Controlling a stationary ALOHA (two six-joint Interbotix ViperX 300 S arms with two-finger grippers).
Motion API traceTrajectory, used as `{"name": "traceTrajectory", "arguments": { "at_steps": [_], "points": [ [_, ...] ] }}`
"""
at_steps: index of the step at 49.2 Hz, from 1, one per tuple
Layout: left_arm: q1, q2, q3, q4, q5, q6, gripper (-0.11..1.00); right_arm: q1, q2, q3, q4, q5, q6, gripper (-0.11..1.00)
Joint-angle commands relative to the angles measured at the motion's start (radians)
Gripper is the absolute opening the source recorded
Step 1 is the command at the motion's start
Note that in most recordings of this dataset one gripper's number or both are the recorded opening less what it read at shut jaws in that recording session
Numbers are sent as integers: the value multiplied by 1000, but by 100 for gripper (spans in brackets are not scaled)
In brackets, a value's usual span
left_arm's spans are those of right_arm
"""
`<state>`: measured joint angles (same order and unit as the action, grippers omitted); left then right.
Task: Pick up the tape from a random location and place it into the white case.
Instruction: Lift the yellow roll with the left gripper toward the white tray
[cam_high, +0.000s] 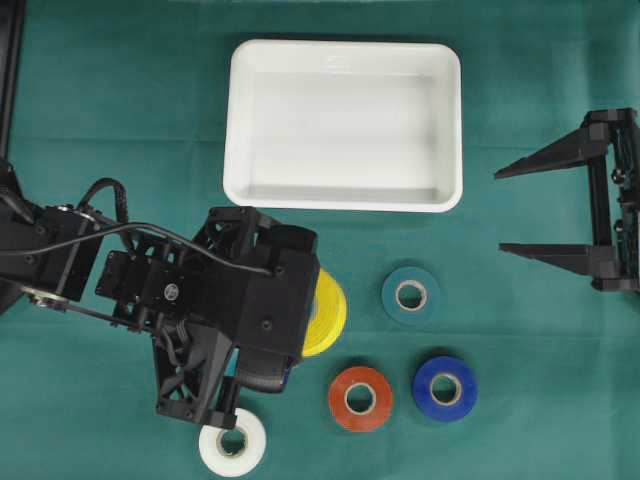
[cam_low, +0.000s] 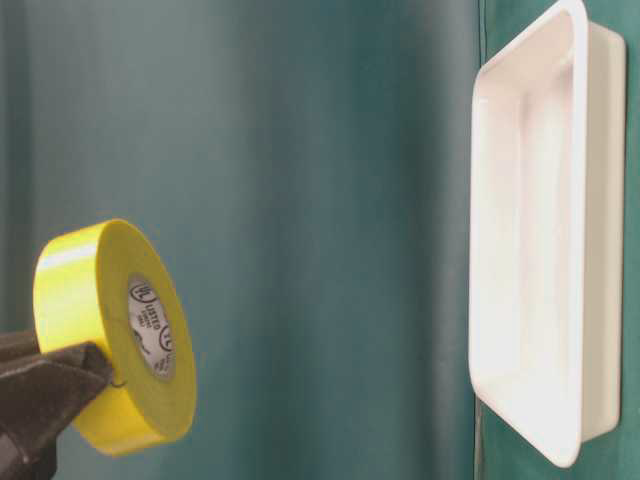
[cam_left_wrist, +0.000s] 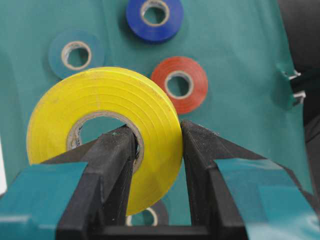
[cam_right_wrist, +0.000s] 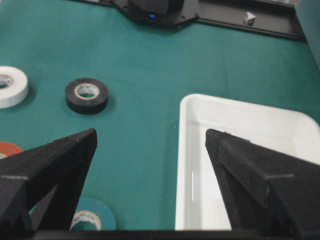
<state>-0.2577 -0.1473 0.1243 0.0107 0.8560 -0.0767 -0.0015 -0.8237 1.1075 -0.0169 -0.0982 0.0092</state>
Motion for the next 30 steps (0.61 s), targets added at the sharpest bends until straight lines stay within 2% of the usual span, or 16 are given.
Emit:
{"name": "traceTrajectory", "arguments": {
  "at_steps": [1,8,17,30],
  "points": [
    [-2,-26,-25,3,-5,0,23,0,5,-17,2,-3,2,90],
    [15,-25,-25,3,-3,0,23,-2,5,-17,0,-3,2,90],
    [86,-14,-23,5,0,9,23,0,5,-17,-2,0,-2,90],
    [204,28,-52,5,0,94,23,0,5,-17,0,12,-5,90]
  ]
}}
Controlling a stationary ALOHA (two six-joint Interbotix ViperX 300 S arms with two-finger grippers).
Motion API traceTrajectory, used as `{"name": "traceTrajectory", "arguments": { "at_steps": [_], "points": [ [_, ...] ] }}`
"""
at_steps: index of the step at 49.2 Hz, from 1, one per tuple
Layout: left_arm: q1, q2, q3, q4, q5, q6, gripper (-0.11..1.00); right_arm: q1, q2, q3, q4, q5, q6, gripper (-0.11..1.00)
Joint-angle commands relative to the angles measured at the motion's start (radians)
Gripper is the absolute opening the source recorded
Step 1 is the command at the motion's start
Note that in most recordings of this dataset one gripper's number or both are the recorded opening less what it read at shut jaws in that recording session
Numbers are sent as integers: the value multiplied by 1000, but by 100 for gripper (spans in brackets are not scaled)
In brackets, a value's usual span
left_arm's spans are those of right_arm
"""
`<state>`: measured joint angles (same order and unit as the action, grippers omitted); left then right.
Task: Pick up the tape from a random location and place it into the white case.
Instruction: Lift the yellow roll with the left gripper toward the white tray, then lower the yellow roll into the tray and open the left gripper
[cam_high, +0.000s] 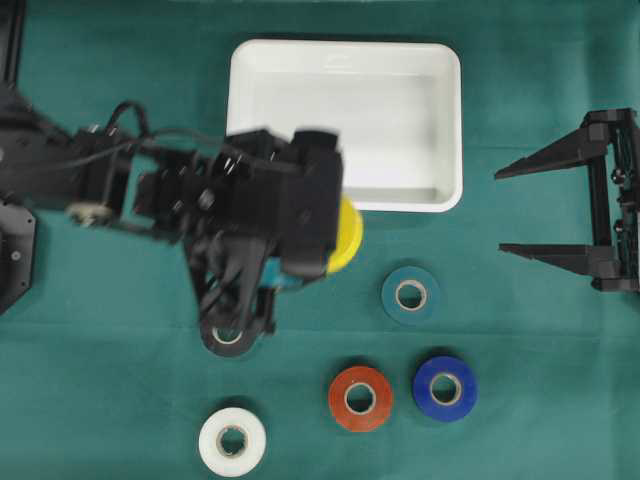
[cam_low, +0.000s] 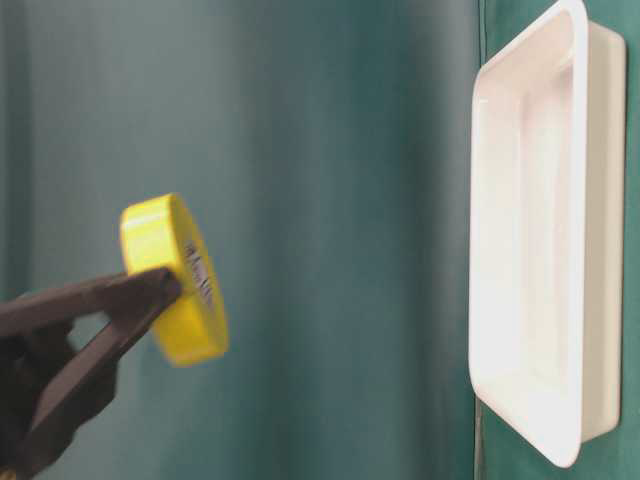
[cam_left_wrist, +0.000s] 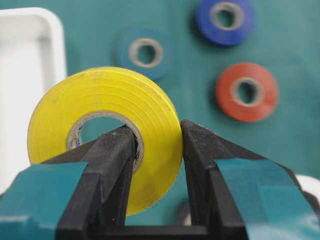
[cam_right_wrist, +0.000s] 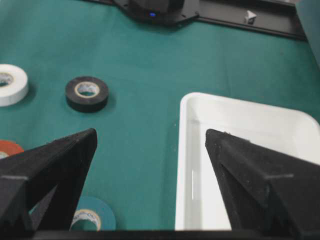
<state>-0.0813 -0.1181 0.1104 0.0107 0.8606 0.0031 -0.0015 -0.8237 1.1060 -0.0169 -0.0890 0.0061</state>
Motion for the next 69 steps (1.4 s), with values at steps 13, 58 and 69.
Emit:
{"name": "traceTrajectory", "arguments": {
  "at_steps": [13,58,69],
  "points": [
    [156,40,-71,3,-12,57,23,0,5,-15,-2,12,0,90],
    [337,95,-115,3,-61,103,23,0,5,-15,-2,26,-3,90],
    [337,95,-114,3,-61,103,23,0,5,-15,-2,26,-3,90]
  ]
}}
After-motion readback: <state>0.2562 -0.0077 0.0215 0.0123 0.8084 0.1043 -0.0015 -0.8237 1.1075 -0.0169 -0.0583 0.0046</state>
